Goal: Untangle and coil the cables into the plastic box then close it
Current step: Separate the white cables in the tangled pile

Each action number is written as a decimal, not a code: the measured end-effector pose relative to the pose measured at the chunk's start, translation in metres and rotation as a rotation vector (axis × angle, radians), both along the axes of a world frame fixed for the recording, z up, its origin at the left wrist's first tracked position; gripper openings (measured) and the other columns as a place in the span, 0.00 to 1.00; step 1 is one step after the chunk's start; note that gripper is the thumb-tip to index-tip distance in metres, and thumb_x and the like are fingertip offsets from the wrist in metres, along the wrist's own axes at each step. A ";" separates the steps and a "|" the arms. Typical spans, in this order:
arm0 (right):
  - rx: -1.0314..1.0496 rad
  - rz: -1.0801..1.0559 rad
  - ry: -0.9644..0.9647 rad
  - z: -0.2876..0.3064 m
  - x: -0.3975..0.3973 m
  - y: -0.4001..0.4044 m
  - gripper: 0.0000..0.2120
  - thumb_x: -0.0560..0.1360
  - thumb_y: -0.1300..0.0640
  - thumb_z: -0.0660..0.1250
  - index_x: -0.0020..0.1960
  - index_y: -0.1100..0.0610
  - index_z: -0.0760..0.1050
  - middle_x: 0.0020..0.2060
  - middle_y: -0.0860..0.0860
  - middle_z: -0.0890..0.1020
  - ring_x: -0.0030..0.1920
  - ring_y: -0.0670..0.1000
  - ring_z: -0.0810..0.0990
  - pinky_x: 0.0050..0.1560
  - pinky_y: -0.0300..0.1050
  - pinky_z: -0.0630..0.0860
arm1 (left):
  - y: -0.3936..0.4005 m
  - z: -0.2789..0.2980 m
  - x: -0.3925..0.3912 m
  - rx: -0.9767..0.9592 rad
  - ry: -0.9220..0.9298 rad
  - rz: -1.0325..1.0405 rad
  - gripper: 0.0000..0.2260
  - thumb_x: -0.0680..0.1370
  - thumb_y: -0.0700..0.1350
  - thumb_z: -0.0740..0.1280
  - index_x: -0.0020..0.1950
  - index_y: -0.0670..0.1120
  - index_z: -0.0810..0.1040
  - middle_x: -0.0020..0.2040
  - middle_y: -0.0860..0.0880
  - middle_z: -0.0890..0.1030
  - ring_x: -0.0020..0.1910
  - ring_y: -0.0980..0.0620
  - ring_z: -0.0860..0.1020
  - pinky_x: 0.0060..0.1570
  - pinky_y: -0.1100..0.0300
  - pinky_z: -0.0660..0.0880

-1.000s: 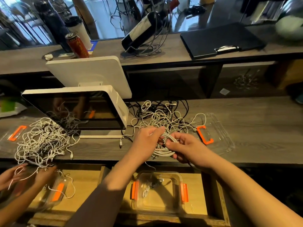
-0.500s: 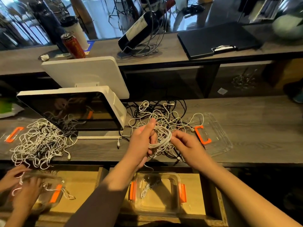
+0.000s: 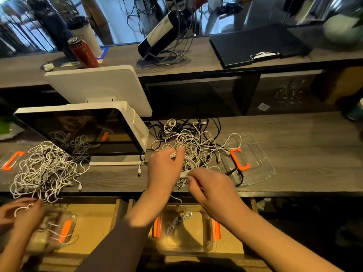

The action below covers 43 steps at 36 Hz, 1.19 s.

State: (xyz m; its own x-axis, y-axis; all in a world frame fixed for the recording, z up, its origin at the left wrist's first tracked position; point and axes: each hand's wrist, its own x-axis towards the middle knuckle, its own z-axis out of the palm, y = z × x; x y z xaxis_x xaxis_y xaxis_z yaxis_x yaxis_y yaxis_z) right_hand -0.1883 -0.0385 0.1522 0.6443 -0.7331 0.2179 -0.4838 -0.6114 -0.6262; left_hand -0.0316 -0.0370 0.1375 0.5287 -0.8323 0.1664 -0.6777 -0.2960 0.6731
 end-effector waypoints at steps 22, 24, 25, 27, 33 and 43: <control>0.242 -0.213 -0.311 -0.008 -0.014 -0.059 0.04 0.79 0.54 0.67 0.48 0.46 0.79 0.39 0.41 0.82 0.43 0.40 0.80 0.41 0.32 0.74 | 0.003 0.030 -0.005 0.252 0.491 -0.375 0.27 0.82 0.62 0.54 0.27 0.49 0.66 0.22 0.56 0.66 0.23 0.55 0.63 0.28 0.66 0.62; 0.270 -0.227 -0.314 -0.012 -0.014 -0.056 0.04 0.79 0.52 0.67 0.46 0.45 0.78 0.37 0.45 0.82 0.40 0.44 0.80 0.41 0.40 0.76 | 0.003 0.031 -0.005 0.233 0.518 -0.380 0.28 0.78 0.66 0.53 0.28 0.47 0.68 0.24 0.51 0.69 0.25 0.52 0.66 0.31 0.63 0.65; 0.283 -0.227 -0.314 -0.014 -0.015 -0.054 0.04 0.79 0.49 0.66 0.46 0.45 0.78 0.36 0.46 0.82 0.39 0.46 0.80 0.40 0.45 0.76 | 0.003 0.031 -0.005 0.216 0.560 -0.381 0.30 0.77 0.67 0.53 0.29 0.44 0.70 0.26 0.47 0.71 0.27 0.50 0.68 0.34 0.60 0.67; 0.276 -0.212 -0.299 -0.017 -0.015 -0.048 0.10 0.78 0.43 0.62 0.47 0.45 0.79 0.35 0.47 0.82 0.36 0.47 0.79 0.37 0.48 0.75 | 0.003 0.033 -0.006 0.180 0.627 -0.360 0.31 0.77 0.66 0.55 0.32 0.41 0.74 0.30 0.42 0.73 0.29 0.48 0.71 0.35 0.59 0.70; 0.144 -0.095 -0.110 -0.018 -0.013 -0.031 0.08 0.82 0.51 0.63 0.45 0.47 0.78 0.32 0.41 0.78 0.34 0.41 0.76 0.35 0.36 0.68 | -0.003 0.022 -0.002 -0.044 0.715 -0.112 0.27 0.80 0.62 0.64 0.32 0.42 0.72 0.27 0.44 0.67 0.27 0.49 0.66 0.29 0.61 0.67; 0.018 0.152 0.315 -0.002 -0.003 0.002 0.29 0.81 0.57 0.59 0.80 0.49 0.55 0.61 0.51 0.77 0.55 0.57 0.80 0.53 0.52 0.76 | -0.005 0.017 -0.002 -0.143 0.454 0.095 0.26 0.84 0.52 0.61 0.27 0.47 0.63 0.24 0.49 0.63 0.22 0.57 0.61 0.25 0.63 0.58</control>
